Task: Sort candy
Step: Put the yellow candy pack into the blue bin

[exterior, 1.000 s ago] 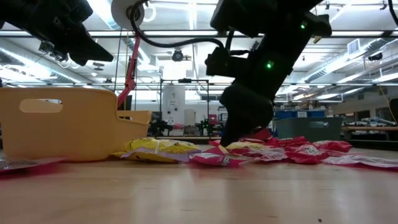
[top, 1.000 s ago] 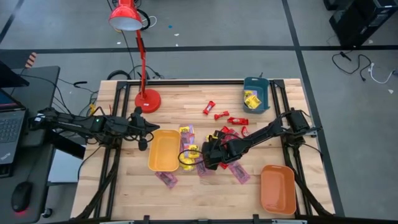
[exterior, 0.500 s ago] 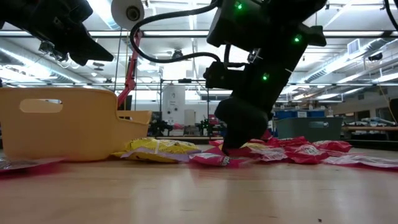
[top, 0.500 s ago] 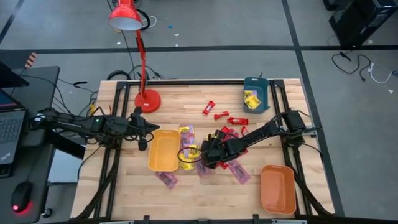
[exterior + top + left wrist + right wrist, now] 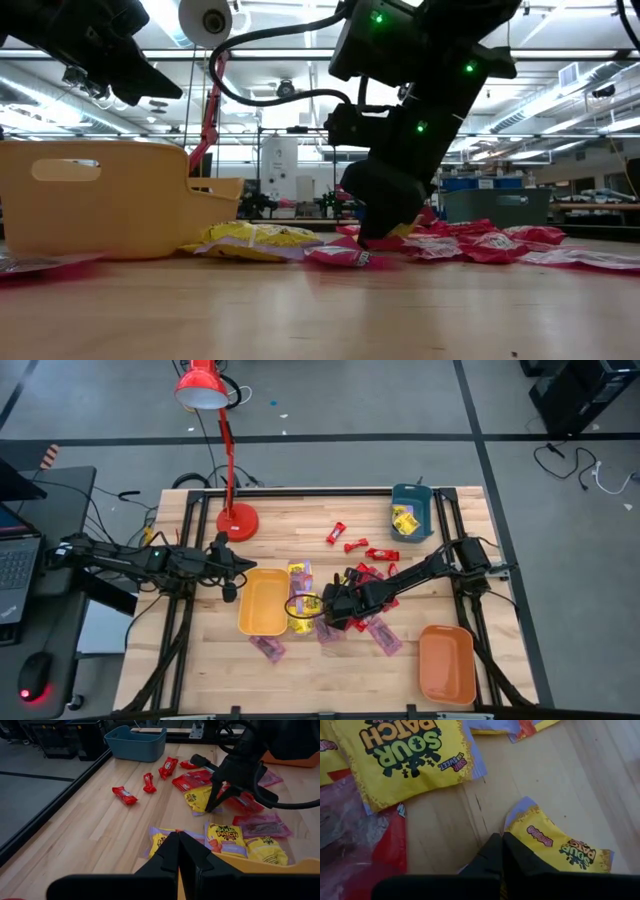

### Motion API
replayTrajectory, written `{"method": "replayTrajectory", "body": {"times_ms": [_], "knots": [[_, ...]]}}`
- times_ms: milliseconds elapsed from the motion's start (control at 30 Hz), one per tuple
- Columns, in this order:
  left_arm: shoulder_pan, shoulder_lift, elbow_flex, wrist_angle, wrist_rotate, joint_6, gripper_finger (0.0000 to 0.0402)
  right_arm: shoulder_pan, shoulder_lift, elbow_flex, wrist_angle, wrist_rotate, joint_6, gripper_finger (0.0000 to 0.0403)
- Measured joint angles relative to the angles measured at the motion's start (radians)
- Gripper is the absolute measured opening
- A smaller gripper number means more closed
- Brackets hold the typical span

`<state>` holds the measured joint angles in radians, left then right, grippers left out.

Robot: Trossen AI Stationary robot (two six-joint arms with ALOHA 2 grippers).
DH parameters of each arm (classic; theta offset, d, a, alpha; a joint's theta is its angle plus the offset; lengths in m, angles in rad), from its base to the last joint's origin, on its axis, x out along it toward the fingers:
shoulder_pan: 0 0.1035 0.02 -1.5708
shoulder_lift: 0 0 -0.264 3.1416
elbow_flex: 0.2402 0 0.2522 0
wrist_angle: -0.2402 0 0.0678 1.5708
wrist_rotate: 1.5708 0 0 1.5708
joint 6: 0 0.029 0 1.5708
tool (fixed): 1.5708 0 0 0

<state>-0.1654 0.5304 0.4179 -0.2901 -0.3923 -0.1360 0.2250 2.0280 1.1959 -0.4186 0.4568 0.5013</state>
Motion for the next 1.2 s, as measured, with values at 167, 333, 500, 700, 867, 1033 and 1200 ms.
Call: {"method": "replayTrajectory", "body": {"times_ms": [167,333,500,700,867,1033,1200], "knots": [[0.000,0.000,0.000,0.005,0.000,0.000,0.0008,0.002,-0.038,-0.007,0.012,0.001,-0.007,0.0000],[0.001,0.000,0.000,0.062,0.016,0.031,0.0008,-0.002,-0.131,-0.005,0.036,0.000,-0.006,0.0000],[0.000,0.000,0.000,0.161,0.139,0.124,0.0008,-0.010,-0.200,-0.005,0.094,-0.032,-0.024,0.0000],[0.000,0.030,0.000,0.249,0.186,0.215,0.0008,-0.028,-0.258,-0.005,0.305,-0.180,-0.131,0.0000],[0.000,0.117,0.000,0.339,0.240,0.271,0.0008,-0.067,-0.266,-0.003,0.589,-0.440,-0.219,0.0000],[0.000,0.216,0.000,0.457,0.396,0.331,0.0012,-0.111,-0.263,-0.003,0.746,-0.609,-0.243,0.0000],[0.000,0.272,0.000,0.499,0.423,0.327,0.0036,-0.133,-0.263,-0.003,0.793,-0.690,-0.261,0.0000]]}}
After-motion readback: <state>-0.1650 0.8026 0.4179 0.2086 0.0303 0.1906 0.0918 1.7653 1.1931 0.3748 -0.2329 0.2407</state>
